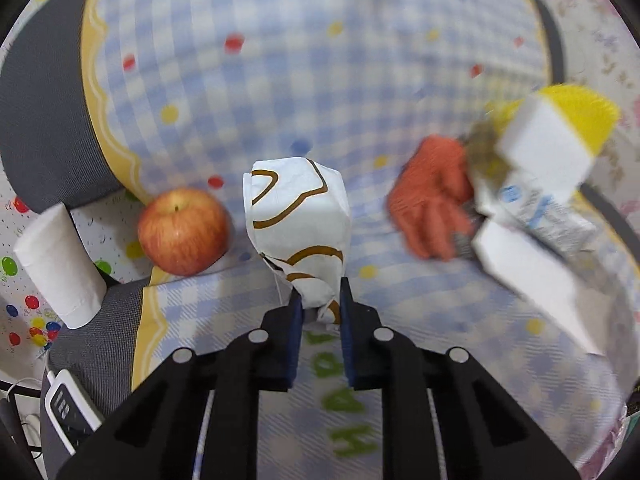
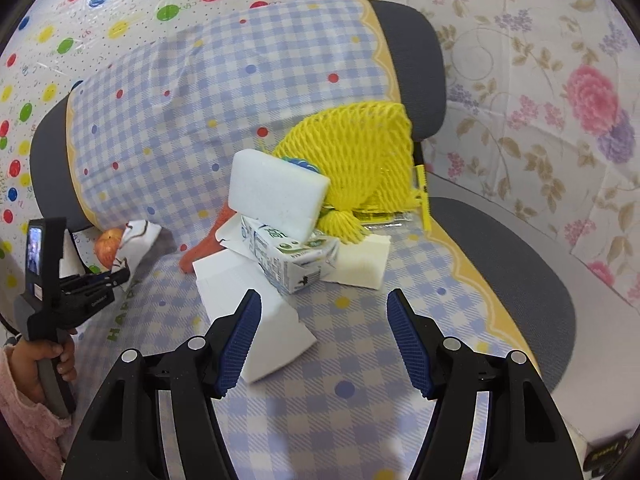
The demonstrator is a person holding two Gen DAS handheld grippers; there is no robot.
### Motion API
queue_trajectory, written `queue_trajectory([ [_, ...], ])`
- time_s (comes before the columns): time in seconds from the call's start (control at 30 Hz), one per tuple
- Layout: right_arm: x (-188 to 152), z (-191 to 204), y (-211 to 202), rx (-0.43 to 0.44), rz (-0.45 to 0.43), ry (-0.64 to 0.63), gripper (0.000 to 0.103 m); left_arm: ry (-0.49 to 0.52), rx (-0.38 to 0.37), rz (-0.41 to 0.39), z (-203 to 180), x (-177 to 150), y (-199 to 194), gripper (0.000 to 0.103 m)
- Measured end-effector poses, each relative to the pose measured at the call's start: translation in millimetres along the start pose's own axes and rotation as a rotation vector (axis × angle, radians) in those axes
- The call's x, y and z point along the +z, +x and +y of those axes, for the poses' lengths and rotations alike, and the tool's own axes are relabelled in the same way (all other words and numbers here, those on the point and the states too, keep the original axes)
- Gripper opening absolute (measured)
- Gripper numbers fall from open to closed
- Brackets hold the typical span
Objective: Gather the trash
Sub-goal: 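Grasp the white napkin with brown stripes with the left gripper and lift it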
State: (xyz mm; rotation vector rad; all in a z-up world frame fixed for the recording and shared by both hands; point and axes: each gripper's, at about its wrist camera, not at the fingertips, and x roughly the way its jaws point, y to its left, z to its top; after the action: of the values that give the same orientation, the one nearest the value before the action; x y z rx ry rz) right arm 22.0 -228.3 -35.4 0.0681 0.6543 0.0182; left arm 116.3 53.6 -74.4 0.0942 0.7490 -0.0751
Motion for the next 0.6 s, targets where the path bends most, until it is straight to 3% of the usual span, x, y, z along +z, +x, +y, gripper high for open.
queue_trajectory([
  [0.33,-7,-28,-60,-0.078,-0.062,0.041,0.066,-0.003,-0.173,-0.124,-49,1,-72,0.015],
  [0.6,-13,-27,-72,-0.043,-0.079,0.046,0.066,0.015,-0.19,-0.143,-65,-19,-102,0.015],
])
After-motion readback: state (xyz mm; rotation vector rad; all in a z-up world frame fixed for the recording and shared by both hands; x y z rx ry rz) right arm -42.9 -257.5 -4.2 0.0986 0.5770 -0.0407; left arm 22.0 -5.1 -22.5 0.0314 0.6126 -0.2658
